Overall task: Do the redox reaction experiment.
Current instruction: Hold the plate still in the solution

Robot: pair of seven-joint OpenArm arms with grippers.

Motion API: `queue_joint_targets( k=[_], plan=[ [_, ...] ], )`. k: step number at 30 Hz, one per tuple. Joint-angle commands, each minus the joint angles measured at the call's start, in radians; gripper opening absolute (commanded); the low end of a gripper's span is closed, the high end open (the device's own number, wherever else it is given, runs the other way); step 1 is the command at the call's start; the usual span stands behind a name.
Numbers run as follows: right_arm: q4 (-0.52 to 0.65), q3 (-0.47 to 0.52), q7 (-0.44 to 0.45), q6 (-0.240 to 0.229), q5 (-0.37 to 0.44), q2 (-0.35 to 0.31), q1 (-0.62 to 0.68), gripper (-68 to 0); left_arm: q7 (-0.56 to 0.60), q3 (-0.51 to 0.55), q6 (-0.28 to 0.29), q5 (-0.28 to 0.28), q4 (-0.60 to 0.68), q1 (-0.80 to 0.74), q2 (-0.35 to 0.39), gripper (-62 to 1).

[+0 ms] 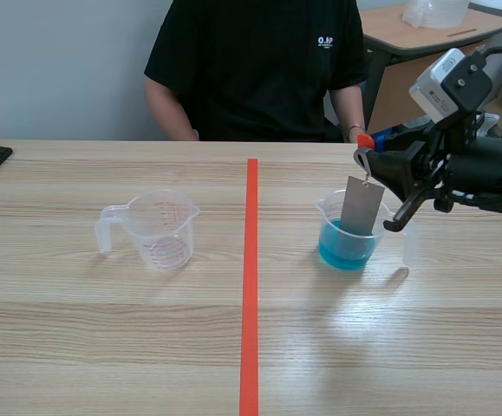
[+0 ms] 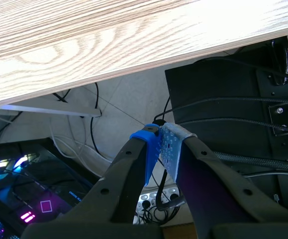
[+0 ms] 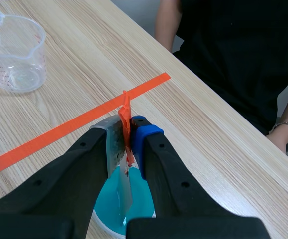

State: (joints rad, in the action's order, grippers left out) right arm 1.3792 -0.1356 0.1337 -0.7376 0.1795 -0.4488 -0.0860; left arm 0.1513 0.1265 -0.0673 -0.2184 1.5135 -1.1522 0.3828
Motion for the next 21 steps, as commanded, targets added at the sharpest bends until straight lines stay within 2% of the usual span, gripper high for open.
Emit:
queue_joint_targets(
  k=[1, 14, 21],
  plan=[
    [0.007, 0.002, -0.004, -0.008, -0.001, -0.011, -0.017, -66.0, 0.005, -0.003, 0.003, -0.006, 0.009, -0.003, -0.003, -56.2],
    [0.011, 0.009, -0.004, -0.008, -0.001, -0.014, -0.016, -66.0, 0.008, -0.003, 0.010, -0.006, 0.009, -0.003, -0.003, -56.2],
    [0.041, 0.061, -0.008, -0.008, 0.000, -0.014, -0.014, -66.0, 0.009, -0.003, 0.010, -0.006, 0.009, -0.003, -0.003, -56.2]
  ],
)
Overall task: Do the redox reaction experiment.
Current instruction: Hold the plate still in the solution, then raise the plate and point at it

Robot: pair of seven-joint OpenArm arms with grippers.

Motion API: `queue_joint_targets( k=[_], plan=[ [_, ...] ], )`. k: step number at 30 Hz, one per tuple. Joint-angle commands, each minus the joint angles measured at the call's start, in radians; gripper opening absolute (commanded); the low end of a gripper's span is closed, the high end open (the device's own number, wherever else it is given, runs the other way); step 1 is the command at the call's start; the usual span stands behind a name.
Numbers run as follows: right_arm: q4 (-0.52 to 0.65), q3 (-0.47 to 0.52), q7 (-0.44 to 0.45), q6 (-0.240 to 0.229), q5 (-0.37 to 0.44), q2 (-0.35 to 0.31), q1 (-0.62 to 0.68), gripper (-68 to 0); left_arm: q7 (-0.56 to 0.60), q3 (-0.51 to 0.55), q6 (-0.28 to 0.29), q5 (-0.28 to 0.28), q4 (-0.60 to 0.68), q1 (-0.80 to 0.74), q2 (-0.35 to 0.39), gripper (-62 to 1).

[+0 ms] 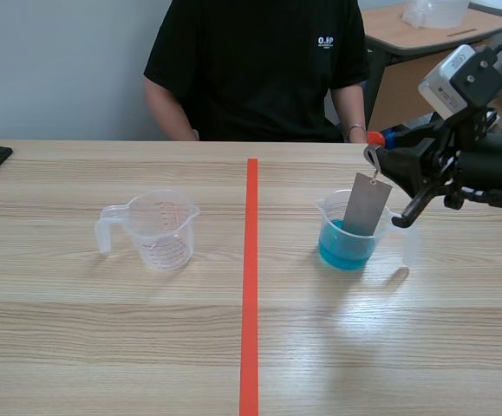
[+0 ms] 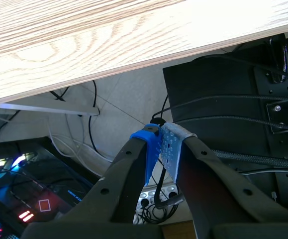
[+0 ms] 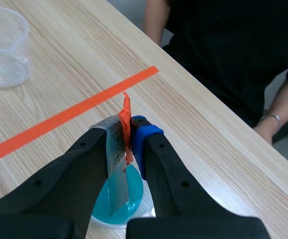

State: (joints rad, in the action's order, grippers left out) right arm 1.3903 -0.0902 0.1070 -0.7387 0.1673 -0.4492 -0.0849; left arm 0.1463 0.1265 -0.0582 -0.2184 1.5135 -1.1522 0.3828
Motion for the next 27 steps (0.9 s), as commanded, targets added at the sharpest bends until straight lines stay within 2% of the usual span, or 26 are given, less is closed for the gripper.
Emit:
queue_joint_targets(
  k=[1, 5, 17, 27],
  plan=[
    [0.038, 0.021, 0.015, -0.007, 0.012, -0.015, -0.014, -66.0, 0.014, -0.003, 0.001, -0.006, 0.009, -0.003, -0.003, -56.2],
    [0.076, 0.026, 0.002, -0.007, 0.028, -0.038, -0.014, -66.0, 0.013, -0.003, 0.001, -0.006, 0.009, -0.003, -0.003, -56.2],
    [0.189, 0.034, -0.111, -0.007, 0.202, -0.110, -0.014, -66.0, 0.013, -0.003, 0.001, -0.006, 0.009, -0.003, -0.003, -56.2],
    [0.276, 0.090, -0.235, -0.007, 0.331, -0.113, -0.015, -66.0, 0.013, -0.003, 0.001, -0.006, 0.009, -0.003, -0.003, -56.2]
  ],
)
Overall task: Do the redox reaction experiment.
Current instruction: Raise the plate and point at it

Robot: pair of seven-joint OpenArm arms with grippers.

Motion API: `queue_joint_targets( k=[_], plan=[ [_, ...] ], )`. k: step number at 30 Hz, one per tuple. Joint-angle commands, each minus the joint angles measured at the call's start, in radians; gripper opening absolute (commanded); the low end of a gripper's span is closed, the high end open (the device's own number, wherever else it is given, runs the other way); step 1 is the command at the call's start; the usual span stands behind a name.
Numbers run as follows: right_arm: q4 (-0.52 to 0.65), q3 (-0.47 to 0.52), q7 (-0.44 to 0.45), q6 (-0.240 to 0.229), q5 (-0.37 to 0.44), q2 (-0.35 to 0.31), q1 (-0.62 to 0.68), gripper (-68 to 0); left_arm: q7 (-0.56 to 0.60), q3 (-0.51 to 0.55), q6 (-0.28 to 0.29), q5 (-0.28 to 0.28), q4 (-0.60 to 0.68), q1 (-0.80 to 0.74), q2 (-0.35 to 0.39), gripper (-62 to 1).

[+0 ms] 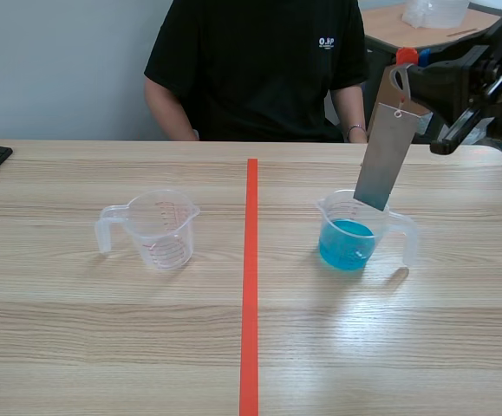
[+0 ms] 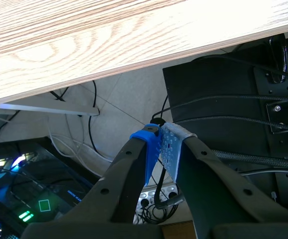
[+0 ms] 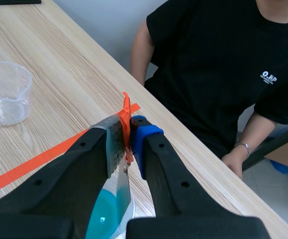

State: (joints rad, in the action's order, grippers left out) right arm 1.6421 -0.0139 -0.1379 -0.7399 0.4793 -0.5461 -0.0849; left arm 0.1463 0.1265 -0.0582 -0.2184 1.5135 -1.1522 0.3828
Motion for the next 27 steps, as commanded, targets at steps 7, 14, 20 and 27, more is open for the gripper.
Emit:
queue_joint_targets(
  k=[7, 14, 20, 27],
  plan=[
    [0.098, 0.041, -0.095, -0.006, 0.125, -0.016, -0.015, -66.0, 0.013, -0.003, 0.001, -0.006, 0.009, -0.003, -0.003, -56.2],
    [0.157, 0.066, -0.183, -0.006, 0.220, -0.016, -0.015, -66.0, 0.013, -0.003, 0.001, -0.006, 0.009, -0.003, -0.003, -56.2],
    [0.183, 0.090, -0.229, -0.006, 0.278, -0.016, -0.015, -66.0, 0.013, -0.003, 0.001, -0.006, 0.009, -0.003, -0.003, -56.2],
    [0.192, 0.099, -0.242, -0.006, 0.293, -0.016, -0.015, -66.0, 0.013, -0.003, 0.001, -0.006, 0.009, -0.003, -0.003, -56.2]
  ],
)
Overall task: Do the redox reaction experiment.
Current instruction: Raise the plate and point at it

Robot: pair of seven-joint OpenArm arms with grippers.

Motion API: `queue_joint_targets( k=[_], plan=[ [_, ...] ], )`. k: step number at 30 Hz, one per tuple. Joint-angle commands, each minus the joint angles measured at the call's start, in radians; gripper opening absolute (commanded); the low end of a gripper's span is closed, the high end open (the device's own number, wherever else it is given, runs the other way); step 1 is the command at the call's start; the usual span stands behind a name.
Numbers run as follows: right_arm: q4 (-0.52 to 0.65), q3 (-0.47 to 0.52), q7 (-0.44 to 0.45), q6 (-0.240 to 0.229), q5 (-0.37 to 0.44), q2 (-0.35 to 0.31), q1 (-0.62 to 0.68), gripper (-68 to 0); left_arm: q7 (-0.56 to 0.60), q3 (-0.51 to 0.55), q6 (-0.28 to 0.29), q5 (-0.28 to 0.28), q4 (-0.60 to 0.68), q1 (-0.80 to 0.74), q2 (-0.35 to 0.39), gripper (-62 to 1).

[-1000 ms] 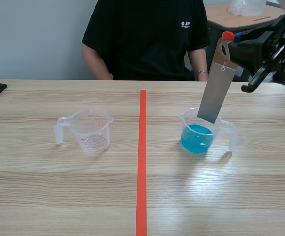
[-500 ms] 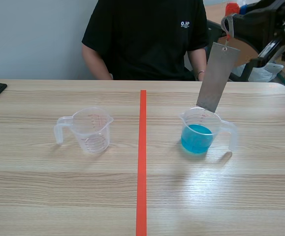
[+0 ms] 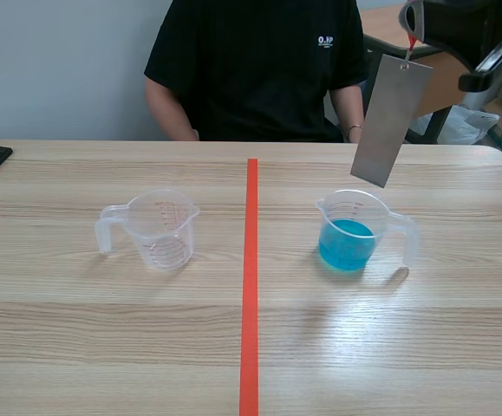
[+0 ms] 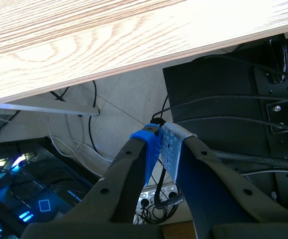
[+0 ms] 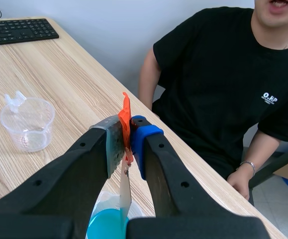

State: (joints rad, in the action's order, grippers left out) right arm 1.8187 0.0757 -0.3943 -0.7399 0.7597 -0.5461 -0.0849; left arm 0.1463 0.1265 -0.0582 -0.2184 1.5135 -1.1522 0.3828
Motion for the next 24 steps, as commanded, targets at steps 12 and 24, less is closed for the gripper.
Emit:
queue_joint_targets(
  k=[12, 24],
  plan=[
    [0.015, 0.009, 0.011, -0.006, 0.012, -0.016, -0.015, -66.0, 0.060, -0.005, 0.138, -0.008, 0.009, 0.011, 0.159, -56.2],
    [0.015, 0.009, 0.011, -0.006, 0.012, -0.016, -0.015, -66.0, 0.154, -0.069, 0.239, -0.029, 0.017, 0.241, 0.461, -56.2]
  ],
)
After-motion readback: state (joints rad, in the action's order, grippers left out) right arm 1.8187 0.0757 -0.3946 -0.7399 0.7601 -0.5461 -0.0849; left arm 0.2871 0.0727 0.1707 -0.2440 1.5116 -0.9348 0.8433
